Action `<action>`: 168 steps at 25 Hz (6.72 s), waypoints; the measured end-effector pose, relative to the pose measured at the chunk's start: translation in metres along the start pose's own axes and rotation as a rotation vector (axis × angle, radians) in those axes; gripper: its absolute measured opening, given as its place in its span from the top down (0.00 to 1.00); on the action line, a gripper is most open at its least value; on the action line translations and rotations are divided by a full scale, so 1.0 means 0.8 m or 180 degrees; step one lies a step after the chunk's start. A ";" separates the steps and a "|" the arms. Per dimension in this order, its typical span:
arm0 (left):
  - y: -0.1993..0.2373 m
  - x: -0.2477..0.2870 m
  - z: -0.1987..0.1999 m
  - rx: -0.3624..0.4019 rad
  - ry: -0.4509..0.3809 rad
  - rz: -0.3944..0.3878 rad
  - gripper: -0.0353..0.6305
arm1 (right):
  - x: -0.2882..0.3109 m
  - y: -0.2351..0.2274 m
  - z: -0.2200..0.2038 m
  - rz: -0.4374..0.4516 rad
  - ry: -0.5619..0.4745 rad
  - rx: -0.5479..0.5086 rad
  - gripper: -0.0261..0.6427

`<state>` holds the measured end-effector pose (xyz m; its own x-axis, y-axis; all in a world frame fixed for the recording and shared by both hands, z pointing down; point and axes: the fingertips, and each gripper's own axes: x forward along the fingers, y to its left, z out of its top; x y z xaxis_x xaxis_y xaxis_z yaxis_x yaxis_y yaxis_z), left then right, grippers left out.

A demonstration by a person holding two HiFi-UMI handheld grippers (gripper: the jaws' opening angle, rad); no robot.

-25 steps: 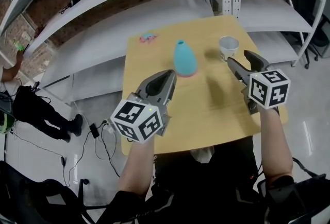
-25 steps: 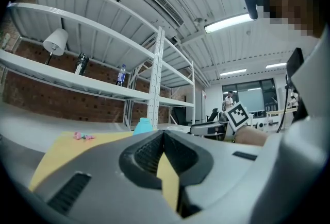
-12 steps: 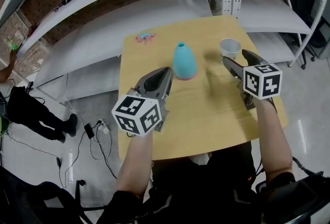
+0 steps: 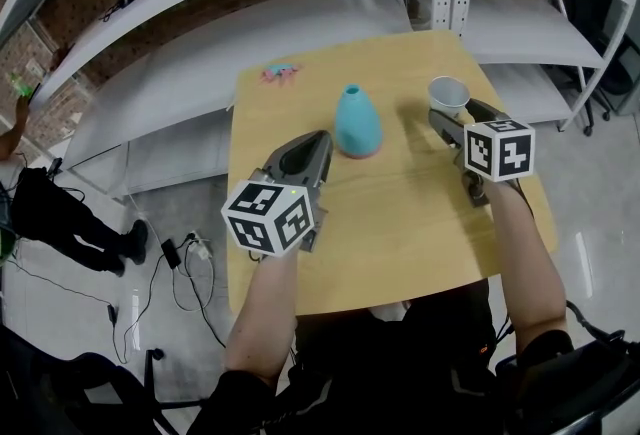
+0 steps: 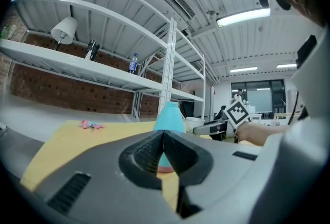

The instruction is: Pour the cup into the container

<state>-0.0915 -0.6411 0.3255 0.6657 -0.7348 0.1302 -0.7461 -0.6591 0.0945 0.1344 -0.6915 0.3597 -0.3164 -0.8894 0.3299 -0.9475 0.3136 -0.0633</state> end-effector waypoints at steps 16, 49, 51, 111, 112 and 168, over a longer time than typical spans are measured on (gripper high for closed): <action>0.031 0.007 0.001 -0.0006 0.0014 0.0080 0.95 | 0.015 0.002 0.005 0.0029 -0.0013 -0.0005 0.48; 0.042 0.021 -0.014 0.0190 0.0036 0.0019 0.95 | -0.028 0.116 0.139 0.0519 -0.0224 -0.1282 0.50; 0.038 0.021 -0.014 0.0220 0.0047 -0.0005 0.95 | -0.026 0.123 0.139 0.0495 -0.0172 -0.1442 0.50; 0.024 0.022 -0.016 0.0266 0.0047 -0.0160 0.95 | 0.010 0.174 0.127 -0.0086 0.0658 -0.3897 0.50; 0.024 0.022 -0.016 0.0267 0.0047 -0.0161 0.95 | 0.009 0.175 0.127 -0.0092 0.0666 -0.3919 0.50; 0.022 0.021 -0.015 0.0269 0.0051 -0.0218 0.95 | 0.008 0.163 0.130 0.0296 0.0471 -0.2839 0.51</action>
<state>-0.0938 -0.6635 0.3414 0.7143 -0.6852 0.1422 -0.6942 -0.7195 0.0203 0.0039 -0.6910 0.2560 -0.3220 -0.8152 0.4815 -0.5108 0.5778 0.6366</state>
